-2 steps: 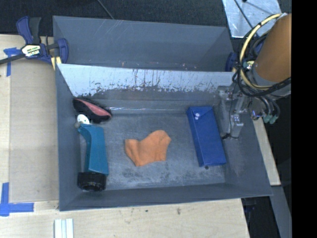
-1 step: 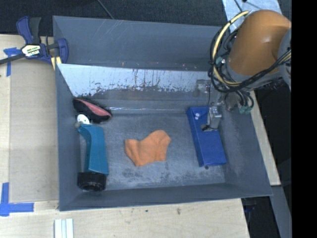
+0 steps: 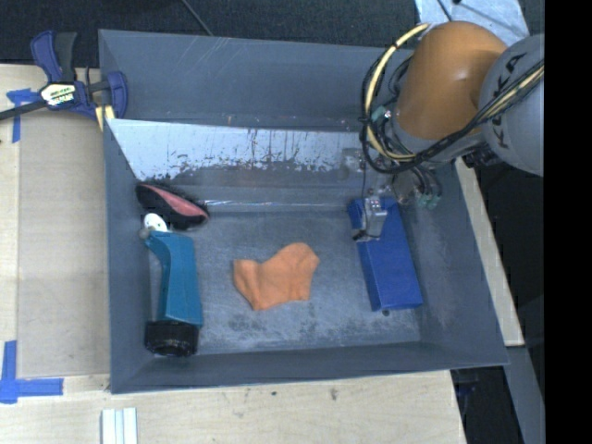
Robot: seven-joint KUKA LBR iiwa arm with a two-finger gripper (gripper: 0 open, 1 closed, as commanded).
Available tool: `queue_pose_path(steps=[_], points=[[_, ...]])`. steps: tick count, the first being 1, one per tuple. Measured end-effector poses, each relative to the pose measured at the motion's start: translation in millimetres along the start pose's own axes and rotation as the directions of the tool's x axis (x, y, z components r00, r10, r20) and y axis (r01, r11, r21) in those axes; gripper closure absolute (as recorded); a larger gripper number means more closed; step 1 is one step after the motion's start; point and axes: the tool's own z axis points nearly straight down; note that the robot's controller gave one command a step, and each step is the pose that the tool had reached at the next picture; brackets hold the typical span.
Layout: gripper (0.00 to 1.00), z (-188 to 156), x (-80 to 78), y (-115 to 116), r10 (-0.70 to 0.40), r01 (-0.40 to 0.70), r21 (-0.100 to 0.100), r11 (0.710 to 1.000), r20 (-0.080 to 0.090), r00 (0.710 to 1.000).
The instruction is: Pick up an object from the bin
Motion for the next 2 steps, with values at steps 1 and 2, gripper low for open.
queue_pose_path(steps=[1,2], points=[[0.0,4.3,6.6,38.3,-0.002,0.002,0.003,1.0,-0.002,1.0],[0.0,39.9,18.0,59.9,-0.063,0.063,-0.001,0.998,0.005,0.998]])
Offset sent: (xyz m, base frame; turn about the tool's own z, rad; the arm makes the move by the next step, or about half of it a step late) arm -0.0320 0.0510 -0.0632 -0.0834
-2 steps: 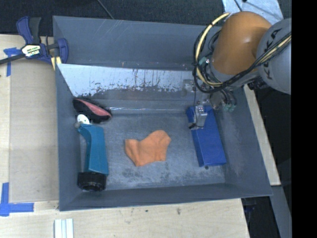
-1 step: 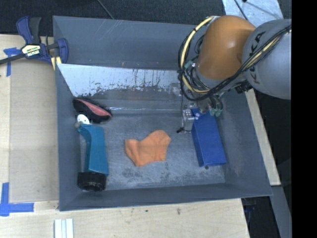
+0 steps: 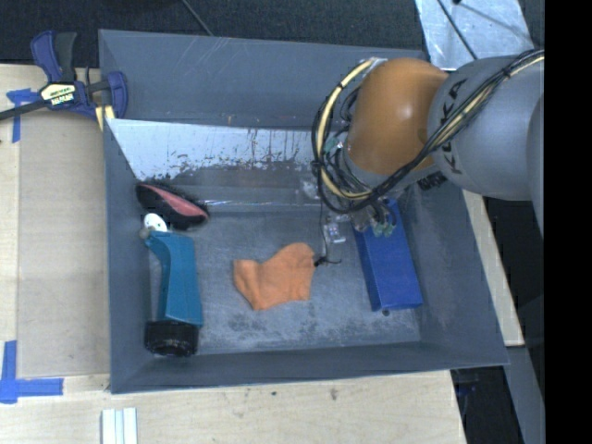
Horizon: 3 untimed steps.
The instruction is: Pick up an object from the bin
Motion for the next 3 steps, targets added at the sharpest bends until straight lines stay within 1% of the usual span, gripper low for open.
queue_pose_path(steps=[1,2,3], points=[[0.0,46.1,11.4,14.1,-0.117,0.117,0.003,0.993,-0.005,0.993],[1.0,57.5,13.1,39.2,-0.366,0.366,0.001,0.931,-0.002,0.931],[1.0,57.5,13.1,39.2,-0.365,0.365,0.001,0.931,-0.002,0.931]])
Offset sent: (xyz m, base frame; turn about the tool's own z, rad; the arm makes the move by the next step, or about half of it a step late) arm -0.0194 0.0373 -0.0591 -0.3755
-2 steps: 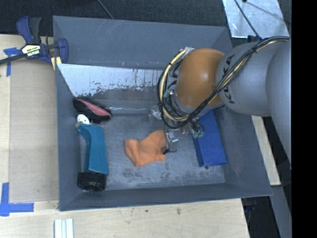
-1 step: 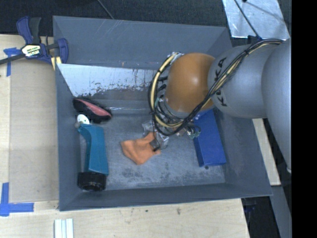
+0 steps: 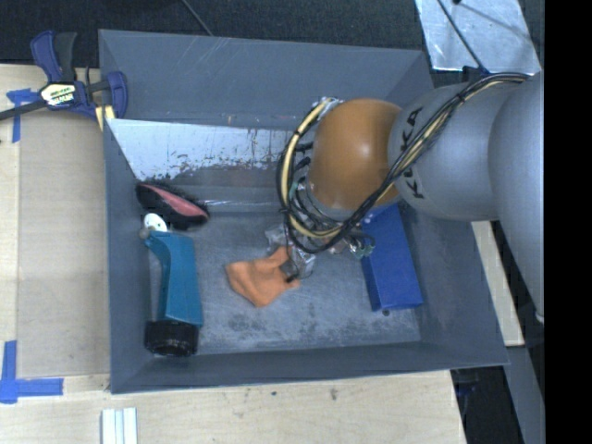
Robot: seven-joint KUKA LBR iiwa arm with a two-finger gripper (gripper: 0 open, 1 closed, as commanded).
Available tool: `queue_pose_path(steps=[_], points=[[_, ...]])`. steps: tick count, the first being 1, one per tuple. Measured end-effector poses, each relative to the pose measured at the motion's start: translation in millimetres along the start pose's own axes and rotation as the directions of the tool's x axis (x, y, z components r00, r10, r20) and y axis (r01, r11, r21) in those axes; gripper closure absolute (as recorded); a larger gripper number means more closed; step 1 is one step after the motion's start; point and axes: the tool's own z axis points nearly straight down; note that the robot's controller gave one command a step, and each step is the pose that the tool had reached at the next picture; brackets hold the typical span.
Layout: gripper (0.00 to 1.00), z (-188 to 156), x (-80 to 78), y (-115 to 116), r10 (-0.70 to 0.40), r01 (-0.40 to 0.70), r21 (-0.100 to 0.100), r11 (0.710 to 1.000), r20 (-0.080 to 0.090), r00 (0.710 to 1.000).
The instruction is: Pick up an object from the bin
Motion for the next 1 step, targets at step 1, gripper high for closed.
queue_pose_path(steps=[1], points=[[1.0,-180.4,-12.3,-7.8,-0.055,0.055,-0.001,0.998,-0.004,0.998]])
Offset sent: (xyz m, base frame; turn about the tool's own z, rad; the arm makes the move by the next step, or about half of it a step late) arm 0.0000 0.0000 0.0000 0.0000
